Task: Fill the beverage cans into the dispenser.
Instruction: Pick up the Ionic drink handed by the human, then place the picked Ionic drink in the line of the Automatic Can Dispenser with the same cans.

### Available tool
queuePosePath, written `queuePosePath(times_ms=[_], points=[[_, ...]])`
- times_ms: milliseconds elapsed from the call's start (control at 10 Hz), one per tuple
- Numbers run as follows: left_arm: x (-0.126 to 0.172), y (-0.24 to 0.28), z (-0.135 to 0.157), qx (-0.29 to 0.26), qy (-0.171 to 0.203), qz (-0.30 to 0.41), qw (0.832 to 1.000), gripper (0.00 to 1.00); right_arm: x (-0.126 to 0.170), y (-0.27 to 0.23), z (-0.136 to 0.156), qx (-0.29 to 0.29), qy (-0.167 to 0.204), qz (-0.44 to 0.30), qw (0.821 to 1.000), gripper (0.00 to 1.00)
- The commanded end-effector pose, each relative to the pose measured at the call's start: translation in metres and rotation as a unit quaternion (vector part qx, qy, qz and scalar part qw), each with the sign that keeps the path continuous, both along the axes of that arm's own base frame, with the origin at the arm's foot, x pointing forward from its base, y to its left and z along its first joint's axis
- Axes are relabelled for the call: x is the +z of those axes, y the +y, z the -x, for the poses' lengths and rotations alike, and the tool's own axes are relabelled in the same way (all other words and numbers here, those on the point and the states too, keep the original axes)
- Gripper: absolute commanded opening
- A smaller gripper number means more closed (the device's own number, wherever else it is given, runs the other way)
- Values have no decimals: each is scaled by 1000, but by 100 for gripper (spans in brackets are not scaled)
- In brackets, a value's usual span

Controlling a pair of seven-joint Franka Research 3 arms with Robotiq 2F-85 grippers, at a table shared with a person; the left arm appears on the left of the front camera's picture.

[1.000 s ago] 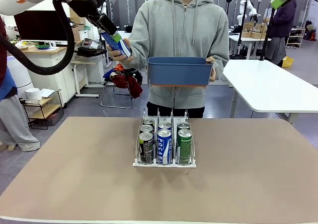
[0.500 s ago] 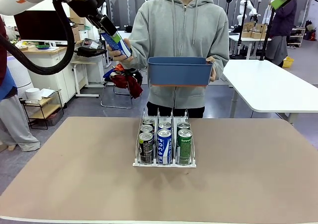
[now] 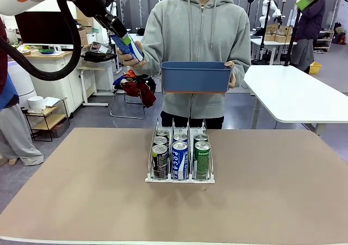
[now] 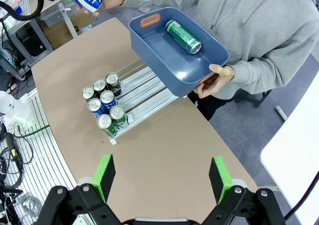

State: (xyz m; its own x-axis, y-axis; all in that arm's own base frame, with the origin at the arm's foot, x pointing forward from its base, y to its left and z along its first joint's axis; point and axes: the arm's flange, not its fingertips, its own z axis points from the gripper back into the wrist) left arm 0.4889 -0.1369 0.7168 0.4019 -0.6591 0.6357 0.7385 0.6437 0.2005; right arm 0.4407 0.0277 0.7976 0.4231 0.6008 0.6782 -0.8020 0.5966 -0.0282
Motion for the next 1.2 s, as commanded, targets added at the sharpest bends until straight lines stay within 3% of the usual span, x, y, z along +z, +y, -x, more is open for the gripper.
queuePosePath(times_ms=[0,400,500,600,1100], points=[[2,1,-1,19,-9,-5,1000,0,-1,0,1,-3,5,-4,1000,100],[3,4,-4,27,-4,28,999,0,-1,0,1,-3,5,-4,1000,100],[0,5,-9,22,16,29,999,40,-1,0,1,-3,5,-4,1000,100],[2,3,-1,14,0,10,1000,40,-1,0,1,-3,5,-4,1000,100],[2,3,-1,14,0,10,1000,40,-1,0,1,-3,5,-4,1000,100]])
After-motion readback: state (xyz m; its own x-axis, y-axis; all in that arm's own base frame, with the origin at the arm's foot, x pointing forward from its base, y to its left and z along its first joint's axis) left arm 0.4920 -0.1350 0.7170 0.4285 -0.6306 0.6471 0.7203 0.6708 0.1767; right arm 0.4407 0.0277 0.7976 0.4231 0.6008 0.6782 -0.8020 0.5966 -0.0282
